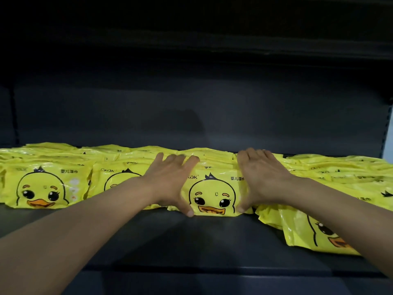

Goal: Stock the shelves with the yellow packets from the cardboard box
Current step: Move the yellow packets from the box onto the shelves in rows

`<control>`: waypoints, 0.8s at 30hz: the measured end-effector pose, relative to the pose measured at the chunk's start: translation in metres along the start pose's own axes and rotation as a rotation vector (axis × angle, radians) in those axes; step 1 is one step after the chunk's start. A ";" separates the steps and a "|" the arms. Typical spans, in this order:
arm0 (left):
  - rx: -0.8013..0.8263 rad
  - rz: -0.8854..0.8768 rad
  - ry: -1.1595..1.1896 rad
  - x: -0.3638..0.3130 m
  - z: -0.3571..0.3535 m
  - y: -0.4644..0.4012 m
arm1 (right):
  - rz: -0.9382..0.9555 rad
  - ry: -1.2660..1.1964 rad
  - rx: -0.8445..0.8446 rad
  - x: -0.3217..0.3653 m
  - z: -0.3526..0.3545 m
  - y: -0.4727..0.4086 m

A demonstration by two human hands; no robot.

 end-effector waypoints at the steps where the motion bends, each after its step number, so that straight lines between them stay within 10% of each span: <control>1: 0.006 0.003 0.009 0.003 0.000 -0.001 | 0.004 -0.033 0.019 -0.001 -0.002 0.000; 11: -0.092 0.019 -0.121 -0.002 0.001 -0.008 | 0.089 0.009 0.051 0.006 -0.007 -0.011; 16: 0.043 0.061 0.234 0.003 0.005 -0.007 | 0.065 -0.499 0.382 -0.021 0.028 -0.019; 24: 0.077 0.062 0.355 0.005 0.016 -0.023 | -0.032 -0.409 0.179 -0.030 0.002 -0.107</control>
Point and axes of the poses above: each hand's wrist, its own y-axis away from the middle knuckle, its own z-axis out of the back of the hand, x = y × z, the point moved 3 cm from there along -y, towards the middle knuckle, and after that the axes turned 6 degrees about -z, right-handed, at the moved point
